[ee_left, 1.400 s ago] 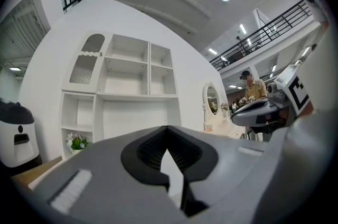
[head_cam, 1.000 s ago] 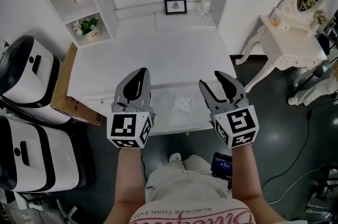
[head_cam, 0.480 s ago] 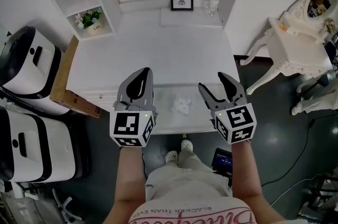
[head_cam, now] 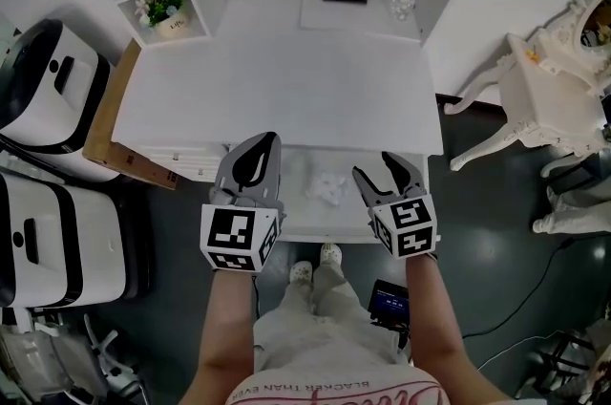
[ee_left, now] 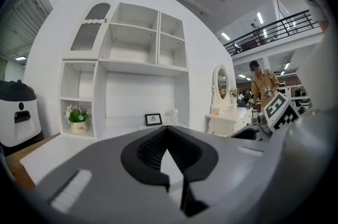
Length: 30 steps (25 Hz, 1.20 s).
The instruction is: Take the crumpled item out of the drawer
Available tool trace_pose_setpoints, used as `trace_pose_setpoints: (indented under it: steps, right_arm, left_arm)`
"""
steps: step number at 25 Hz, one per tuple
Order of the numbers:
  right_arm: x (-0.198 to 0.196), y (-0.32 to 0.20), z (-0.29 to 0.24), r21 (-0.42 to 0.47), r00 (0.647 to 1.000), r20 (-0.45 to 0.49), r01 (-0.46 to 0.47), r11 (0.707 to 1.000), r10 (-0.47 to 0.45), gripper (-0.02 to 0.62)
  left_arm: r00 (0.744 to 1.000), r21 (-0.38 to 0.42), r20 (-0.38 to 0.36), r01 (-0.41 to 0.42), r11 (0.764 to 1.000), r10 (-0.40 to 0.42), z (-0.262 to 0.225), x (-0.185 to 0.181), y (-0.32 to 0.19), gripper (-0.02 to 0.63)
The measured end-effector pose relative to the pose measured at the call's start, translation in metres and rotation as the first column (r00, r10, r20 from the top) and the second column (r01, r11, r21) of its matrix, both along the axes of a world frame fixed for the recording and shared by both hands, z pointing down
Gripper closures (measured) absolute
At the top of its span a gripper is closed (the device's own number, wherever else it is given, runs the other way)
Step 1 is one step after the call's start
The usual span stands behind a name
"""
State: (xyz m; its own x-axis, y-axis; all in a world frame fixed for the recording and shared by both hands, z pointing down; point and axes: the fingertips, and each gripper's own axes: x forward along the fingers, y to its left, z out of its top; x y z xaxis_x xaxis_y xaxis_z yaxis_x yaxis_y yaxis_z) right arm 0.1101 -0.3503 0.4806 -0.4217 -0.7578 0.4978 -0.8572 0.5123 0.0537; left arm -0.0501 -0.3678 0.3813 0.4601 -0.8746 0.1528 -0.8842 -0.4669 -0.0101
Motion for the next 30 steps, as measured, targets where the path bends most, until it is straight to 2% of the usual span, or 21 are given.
trace_pose_setpoints:
  steps: [4, 8, 20, 25, 30]
  right_arm:
    - [-0.004, -0.008, 0.044, -0.089, 0.999, -0.025, 0.026, 0.996, -0.029, 0.341]
    - [-0.01, -0.012, 0.092, -0.195, 0.994, -0.061, 0.072, 0.978, -0.086, 0.344]
    - [-0.019, -0.021, 0.203, -0.449, 0.966, -0.134, 0.141, 0.882, -0.223, 0.371]
    - [-0.027, -0.021, 0.236, -0.518, 0.944, -0.159, 0.168, 0.839, -0.288, 0.376]
    - [-0.033, -0.02, 0.255, -0.547, 0.932, -0.156, 0.195, 0.814, -0.328, 0.391]
  left_arm:
    - [1.0, -0.045, 0.014, -0.002, 0.999, 0.003, 0.021, 0.002, -0.004, 0.6]
    - [1.0, -0.078, 0.019, -0.001, 0.997, 0.003, 0.038, 0.004, -0.008, 0.601]
    - [1.0, -0.165, 0.021, 0.014, 0.986, -0.011, 0.076, -0.005, -0.015, 0.601]
    - [0.999, -0.188, 0.042, 0.027, 0.982, -0.02, 0.086, -0.014, -0.016, 0.601]
    - [0.998, -0.215, 0.048, 0.043, 0.976, -0.033, 0.097, -0.019, -0.013, 0.601]
